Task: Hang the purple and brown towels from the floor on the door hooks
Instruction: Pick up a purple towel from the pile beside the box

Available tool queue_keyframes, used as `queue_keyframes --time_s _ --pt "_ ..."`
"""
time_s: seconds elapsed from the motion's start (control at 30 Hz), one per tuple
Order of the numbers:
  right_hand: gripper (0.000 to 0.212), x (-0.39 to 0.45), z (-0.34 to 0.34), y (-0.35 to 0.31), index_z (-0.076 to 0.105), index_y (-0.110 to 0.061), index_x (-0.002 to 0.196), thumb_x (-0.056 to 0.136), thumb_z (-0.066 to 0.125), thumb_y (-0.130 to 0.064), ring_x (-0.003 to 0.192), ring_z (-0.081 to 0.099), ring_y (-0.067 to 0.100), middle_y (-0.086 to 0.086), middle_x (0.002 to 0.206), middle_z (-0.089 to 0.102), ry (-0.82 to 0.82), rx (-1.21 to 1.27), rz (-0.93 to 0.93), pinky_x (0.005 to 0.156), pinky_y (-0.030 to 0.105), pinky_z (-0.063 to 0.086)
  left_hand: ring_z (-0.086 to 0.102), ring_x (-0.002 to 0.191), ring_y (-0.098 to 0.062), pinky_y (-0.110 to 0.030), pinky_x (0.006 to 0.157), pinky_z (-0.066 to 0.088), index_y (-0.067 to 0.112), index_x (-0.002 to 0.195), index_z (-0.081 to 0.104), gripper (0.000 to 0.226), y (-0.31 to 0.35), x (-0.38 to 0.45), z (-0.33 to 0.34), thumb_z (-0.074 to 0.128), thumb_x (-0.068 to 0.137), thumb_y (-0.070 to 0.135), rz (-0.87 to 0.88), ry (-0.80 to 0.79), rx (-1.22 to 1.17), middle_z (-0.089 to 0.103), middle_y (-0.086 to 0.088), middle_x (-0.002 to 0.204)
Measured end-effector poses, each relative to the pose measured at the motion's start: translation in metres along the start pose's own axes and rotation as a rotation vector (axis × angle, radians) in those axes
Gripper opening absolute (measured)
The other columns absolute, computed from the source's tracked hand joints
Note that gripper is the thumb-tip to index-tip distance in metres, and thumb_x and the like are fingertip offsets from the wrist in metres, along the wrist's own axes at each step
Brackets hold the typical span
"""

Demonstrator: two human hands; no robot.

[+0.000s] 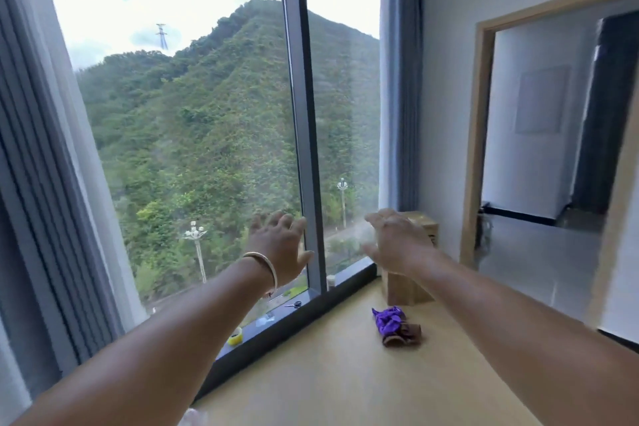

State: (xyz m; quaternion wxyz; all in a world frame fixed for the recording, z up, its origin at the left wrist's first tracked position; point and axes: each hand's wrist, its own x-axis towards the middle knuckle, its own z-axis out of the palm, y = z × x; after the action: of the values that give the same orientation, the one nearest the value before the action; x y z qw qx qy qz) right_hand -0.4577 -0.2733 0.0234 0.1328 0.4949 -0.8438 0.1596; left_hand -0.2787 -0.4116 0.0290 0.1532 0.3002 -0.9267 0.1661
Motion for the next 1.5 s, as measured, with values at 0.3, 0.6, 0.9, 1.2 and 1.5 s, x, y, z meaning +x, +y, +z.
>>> queue_keyframes --time_s 0.3,0.6,0.9,1.2,1.5 --pt "0.054 -0.093 0.0 0.176 0.041 -0.022 0.139 0.092 0.047 -0.049 0.126 0.043 0.026 0.006 0.138 0.045 -0.072 -0.135 0.409 0.102 0.041 0.036 0.022 0.143 -0.021 -0.056 0.116 0.006 0.024 0.146 0.029 0.064 0.208 0.056 0.048 0.041 0.093 0.057 0.256 -0.014 -0.196 0.04 -0.001 0.147" --pt "0.046 -0.183 -0.009 0.283 0.047 -0.02 0.131 0.092 0.044 -0.044 0.118 0.046 0.024 0.004 0.129 0.048 -0.118 -0.206 0.696 0.095 0.04 0.04 0.026 0.142 -0.022 -0.055 0.116 0.009 0.024 0.145 0.03 0.063 0.345 0.076 0.074 0.039 0.093 0.057 0.492 -0.04 -0.231 0.043 -0.001 0.144" --pt "0.05 -0.176 0.005 0.37 0.042 -0.02 0.138 0.09 0.041 -0.035 0.122 0.043 0.023 0.003 0.135 0.043 -0.133 -0.214 0.844 0.099 0.038 0.037 0.028 0.14 -0.022 -0.054 0.116 0.009 0.022 0.14 0.035 0.057 0.444 0.146 0.094 0.037 0.095 0.056 0.657 -0.035 -0.28 0.044 -0.002 0.142" --pt "0.046 -0.105 0.026 0.474 0.044 -0.022 0.133 0.089 0.042 -0.036 0.118 0.044 0.022 0.002 0.133 0.044 -0.167 -0.223 0.948 0.094 0.036 0.039 0.028 0.141 -0.022 -0.054 0.118 0.01 0.022 0.143 0.03 0.059 0.518 0.265 0.142 0.036 0.096 0.056 0.7 -0.098 -0.347 0.042 -0.003 0.144" --pt "0.047 -0.057 0.052 0.553 0.044 -0.022 0.133 0.09 0.043 -0.039 0.119 0.045 0.022 0.0 0.133 0.045 -0.18 -0.218 0.964 0.094 0.037 0.04 0.028 0.14 -0.022 -0.053 0.117 0.009 0.023 0.142 0.032 0.057 0.568 0.347 0.184 0.037 0.095 0.056 0.729 -0.161 -0.335 0.041 -0.002 0.143"
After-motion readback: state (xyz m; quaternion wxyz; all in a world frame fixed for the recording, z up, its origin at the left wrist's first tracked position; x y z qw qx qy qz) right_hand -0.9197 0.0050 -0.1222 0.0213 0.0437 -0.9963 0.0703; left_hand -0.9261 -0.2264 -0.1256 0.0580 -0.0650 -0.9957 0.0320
